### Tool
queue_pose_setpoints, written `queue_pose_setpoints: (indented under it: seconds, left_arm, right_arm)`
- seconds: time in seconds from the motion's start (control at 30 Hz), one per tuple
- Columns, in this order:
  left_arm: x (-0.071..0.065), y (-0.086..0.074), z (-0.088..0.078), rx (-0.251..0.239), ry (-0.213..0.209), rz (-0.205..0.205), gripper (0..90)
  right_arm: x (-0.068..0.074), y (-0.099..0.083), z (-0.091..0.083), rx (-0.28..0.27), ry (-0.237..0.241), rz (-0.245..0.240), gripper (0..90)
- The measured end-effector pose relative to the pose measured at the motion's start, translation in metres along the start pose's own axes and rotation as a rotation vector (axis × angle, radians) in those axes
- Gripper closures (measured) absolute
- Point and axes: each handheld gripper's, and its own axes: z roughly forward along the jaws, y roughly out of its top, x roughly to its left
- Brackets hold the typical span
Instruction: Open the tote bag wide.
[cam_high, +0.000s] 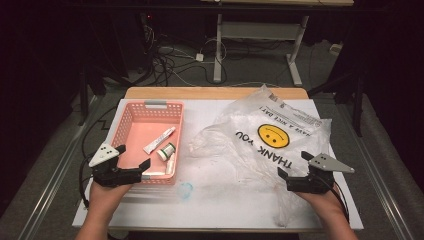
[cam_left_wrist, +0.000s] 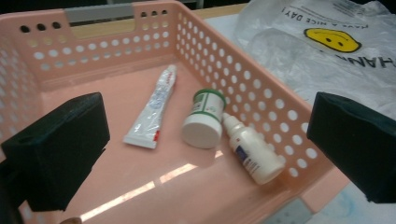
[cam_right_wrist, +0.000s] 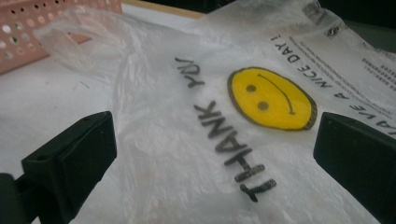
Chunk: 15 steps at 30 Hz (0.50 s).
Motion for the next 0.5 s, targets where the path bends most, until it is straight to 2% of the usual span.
queue_pose_setpoints:
  seconds: [0.1,0.2,0.5]
  left_arm:
    - [0.007,-0.001,-0.003,0.002,0.016,-0.016,0.0]
    - [0.012,-0.003,-0.005,0.004,0.029,-0.03,0.0]
    - [0.014,-0.003,-0.005,-0.005,0.018,-0.039,0.0]
  right_arm:
    - [-0.002,-0.005,0.001,0.021,-0.002,-0.012,0.2]
    - [-0.002,-0.007,-0.001,0.019,-0.003,-0.017,0.2]
    - [-0.003,-0.008,-0.004,0.008,-0.01,-0.016,0.2]
